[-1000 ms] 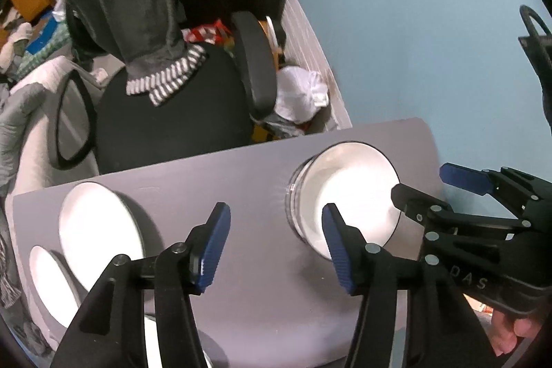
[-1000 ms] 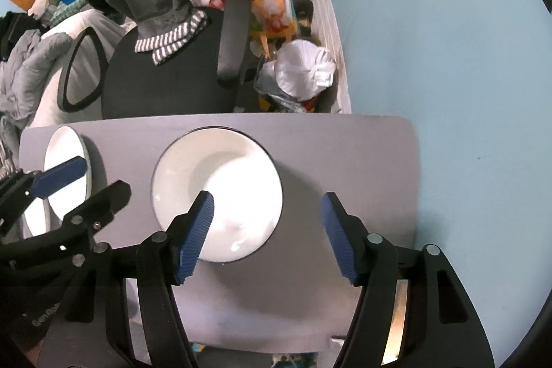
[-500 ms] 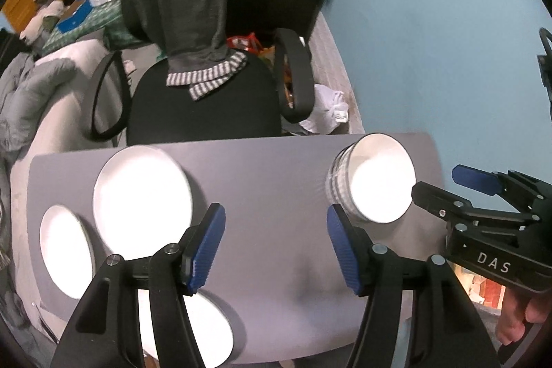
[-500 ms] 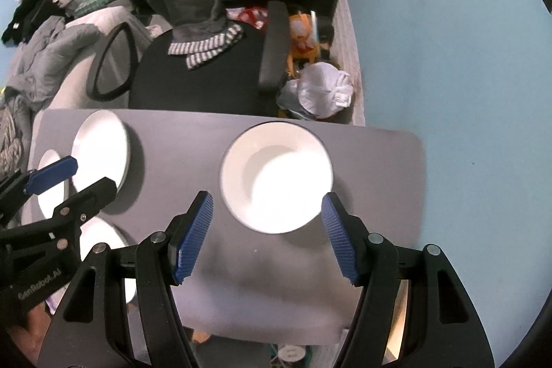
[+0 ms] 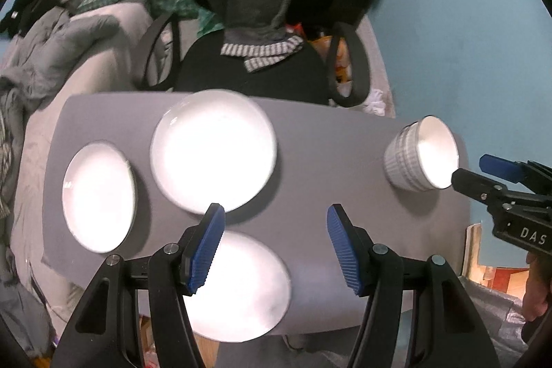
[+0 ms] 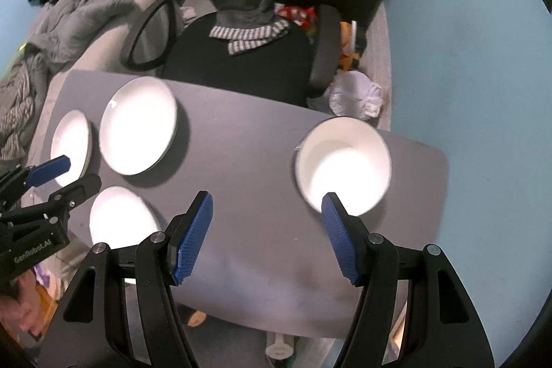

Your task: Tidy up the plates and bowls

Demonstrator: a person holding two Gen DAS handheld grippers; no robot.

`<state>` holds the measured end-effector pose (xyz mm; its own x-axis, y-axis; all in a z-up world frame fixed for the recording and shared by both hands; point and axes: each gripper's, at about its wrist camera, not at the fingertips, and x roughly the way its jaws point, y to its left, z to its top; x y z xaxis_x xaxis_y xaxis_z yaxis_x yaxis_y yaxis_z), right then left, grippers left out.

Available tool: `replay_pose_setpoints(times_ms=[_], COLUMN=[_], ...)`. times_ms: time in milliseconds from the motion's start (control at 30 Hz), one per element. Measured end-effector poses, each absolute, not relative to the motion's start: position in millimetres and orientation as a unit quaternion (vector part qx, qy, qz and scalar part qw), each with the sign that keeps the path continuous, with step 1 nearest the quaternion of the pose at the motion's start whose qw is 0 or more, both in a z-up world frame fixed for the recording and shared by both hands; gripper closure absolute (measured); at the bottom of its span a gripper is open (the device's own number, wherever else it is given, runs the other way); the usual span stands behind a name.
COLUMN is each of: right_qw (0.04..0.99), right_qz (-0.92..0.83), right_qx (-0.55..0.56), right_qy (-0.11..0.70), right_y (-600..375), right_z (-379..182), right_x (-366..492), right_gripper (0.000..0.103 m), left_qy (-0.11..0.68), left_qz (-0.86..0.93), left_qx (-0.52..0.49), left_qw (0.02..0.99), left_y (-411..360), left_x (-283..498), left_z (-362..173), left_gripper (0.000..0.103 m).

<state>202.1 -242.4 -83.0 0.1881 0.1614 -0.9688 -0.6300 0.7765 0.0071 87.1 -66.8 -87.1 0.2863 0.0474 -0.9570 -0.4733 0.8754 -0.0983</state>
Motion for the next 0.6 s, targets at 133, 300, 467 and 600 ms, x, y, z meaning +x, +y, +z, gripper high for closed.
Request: replay_pose_setpoints(times_ms=[133,300,467,600], right_qw=[0.735,0.725,0.712,0.701], right_qz=[0.28,0.293,0.309,0.32], right_qx=[-0.211,-0.22,-0.228,-0.226], right_qy=[0.58,0.583,0.588,0.595], right_y=[-225,-202,-182,-168], right_z=[-88,-97,-112,-130], right_x=[187,167,149,137], right_gripper=[0.038,0.038,0.038,0.038], left_qy=[0.575,0.576,0.582,0.591], left_qz=[0.181,0.195,0.202,0.203], left_qx=[-0.198,-0.213,-0.233,-0.236], left_qw=[0.773,0.765,0.752,0.744], left_y=[-49,-31,-20,-12], left_x=[65,38,13,-2], left_z=[-92,-98,-115,-131], left_gripper=[0.04,0.04,0.036,0.036])
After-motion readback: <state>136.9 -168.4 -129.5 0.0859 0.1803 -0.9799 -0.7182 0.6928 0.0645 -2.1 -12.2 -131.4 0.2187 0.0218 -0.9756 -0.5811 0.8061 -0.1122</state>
